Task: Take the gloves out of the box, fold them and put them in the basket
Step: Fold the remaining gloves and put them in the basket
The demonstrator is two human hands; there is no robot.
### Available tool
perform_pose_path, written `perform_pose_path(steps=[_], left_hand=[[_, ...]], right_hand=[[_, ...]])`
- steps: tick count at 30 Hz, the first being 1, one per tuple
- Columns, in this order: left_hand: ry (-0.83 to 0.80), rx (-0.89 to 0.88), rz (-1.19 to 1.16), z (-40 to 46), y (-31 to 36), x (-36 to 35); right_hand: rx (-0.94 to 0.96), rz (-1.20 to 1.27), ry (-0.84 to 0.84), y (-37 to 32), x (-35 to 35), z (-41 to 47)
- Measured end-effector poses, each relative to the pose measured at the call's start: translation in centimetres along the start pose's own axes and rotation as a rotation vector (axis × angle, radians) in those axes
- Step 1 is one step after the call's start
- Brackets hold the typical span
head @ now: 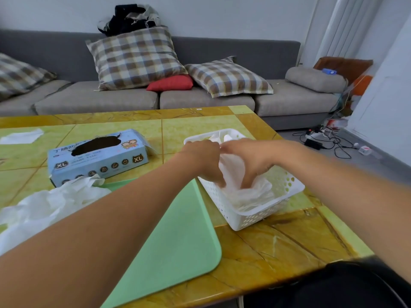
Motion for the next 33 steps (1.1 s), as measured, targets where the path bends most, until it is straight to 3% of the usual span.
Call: perform_pose_path(steps=[3,5,8,12,15,17,20,23,27,28,31,33], left_hand=[[-0.155,-0.031,-0.035,-0.5,0.3,-1.0],[-0.097,-0.083,-0.143,-1.3,0.0,0.2],[0.145,-0.085,-0.409,-4.4,-3.3,3.9],[0.229,0.048,-0.425,-11.8,-12.7,5.9],[0.260,0.210,-0.259,-17.1,-19.7,6.1],[0.287,0.317,-0.186,-21.3,-23.8,5.1],[0.192,0.395,-0.197,-26.0,-26.6,1.7],[0.011,0.332,-0.300,-27.1,-26.3,-0.8],[0.024,0.315,-0.374,-25.4,-26.4,-0.4],[0.026,0.312,-0.394,-25.1,-26.4,-0.3],[-0.020,0.284,-0.478,-25.0,-26.1,-0.1],[-0.079,0.288,-0.553,-25.4,-25.7,0.0]], right_hand=[[-0.034,0.038,-0.220,-0.3,-3.1,-1.0],[-0.082,0.033,-0.260,-0.6,-2.3,-1.5],[-0.102,-0.097,-0.109,-3.5,2.9,-1.6],[0.195,-0.036,0.273,-15.8,7.0,0.1],[0.350,0.233,0.174,-25.1,2.2,2.1],[0.376,0.267,0.133,-30.6,-2.4,3.9],[0.370,0.303,0.159,-34.6,-6.7,5.6],[0.428,0.266,0.206,-35.4,-8.5,5.2],[0.401,0.352,0.592,-33.4,-6.3,1.6],[0.436,0.358,0.599,-33.4,-6.2,1.0],[0.456,0.283,0.349,-34.1,-8.4,1.3],[0.457,0.338,0.281,-34.0,-9.3,1.9]])
Point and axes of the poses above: each hand's wrist, its own z-axis towards the middle knuckle, its own x-axis out of the back of the hand, y = z × x, the point moved 6 cm from there along z, towards the middle knuckle, and after that the axes turned 13 degrees about y, right-handed, at the moved point
